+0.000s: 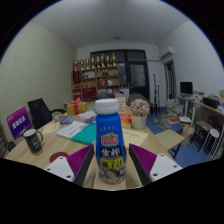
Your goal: Pour water
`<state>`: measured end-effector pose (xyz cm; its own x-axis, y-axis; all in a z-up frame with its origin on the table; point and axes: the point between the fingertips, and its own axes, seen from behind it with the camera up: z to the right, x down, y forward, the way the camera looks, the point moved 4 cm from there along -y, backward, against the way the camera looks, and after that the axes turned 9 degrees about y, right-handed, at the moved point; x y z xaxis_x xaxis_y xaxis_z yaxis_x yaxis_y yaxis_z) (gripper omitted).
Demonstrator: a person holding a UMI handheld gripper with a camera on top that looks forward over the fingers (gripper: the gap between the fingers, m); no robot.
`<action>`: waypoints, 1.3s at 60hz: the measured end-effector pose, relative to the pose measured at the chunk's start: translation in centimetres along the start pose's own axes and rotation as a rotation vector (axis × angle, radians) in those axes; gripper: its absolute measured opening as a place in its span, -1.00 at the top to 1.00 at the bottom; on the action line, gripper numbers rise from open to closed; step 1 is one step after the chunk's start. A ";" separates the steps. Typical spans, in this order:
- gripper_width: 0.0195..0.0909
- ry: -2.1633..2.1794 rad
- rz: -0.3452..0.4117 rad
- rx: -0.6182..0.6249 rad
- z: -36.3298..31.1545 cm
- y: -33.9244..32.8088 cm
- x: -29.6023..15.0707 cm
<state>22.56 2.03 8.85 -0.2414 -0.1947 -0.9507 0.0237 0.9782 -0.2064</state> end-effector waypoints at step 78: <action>0.29 -2.104 -0.083 0.173 -28.4 7.2 -4.9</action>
<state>-3.63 12.13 18.61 0.9411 -0.1168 0.3172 0.1709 0.9740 -0.1484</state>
